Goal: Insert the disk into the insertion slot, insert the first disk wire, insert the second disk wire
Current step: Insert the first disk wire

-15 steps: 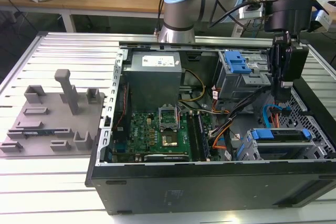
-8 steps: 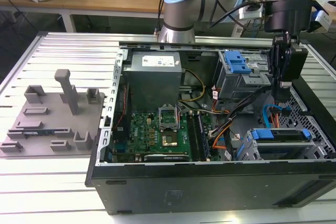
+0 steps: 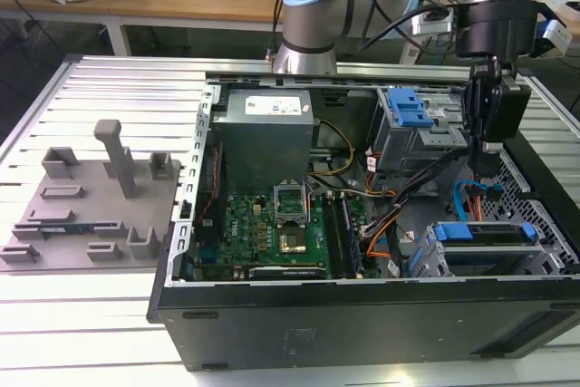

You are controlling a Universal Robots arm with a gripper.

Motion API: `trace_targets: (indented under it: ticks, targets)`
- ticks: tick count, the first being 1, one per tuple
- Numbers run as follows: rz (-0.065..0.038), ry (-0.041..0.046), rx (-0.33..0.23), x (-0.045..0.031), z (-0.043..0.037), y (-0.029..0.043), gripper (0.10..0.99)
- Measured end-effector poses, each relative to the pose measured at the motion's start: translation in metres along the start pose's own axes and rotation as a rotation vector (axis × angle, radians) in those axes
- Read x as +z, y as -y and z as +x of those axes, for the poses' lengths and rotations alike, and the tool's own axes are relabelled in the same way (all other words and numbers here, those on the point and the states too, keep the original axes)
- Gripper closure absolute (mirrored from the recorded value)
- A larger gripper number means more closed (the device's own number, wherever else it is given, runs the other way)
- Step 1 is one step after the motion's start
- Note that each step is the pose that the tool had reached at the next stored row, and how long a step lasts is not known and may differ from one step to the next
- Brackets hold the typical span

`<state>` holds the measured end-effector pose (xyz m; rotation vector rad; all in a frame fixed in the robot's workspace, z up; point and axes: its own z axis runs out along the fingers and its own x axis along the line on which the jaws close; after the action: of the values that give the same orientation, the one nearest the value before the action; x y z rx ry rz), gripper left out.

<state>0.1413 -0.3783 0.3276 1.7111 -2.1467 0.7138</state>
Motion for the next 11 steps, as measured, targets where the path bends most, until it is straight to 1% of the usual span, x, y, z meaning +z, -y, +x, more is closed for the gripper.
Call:
trace_targets:
  ticks: [1,7,8,11]
  targets:
    - [0.0,0.0,0.0,0.0003,-0.0002,-0.0001,0.91]
    - [0.001,0.0004,0.001,0.0007,-0.0004,-0.0002,0.922]
    - [-0.001,0.0027,0.0,0.0011,-0.0006,0.0009,0.922]
    - [-0.021,-0.0001,-0.018,0.0016,-0.0027,0.01,0.922]
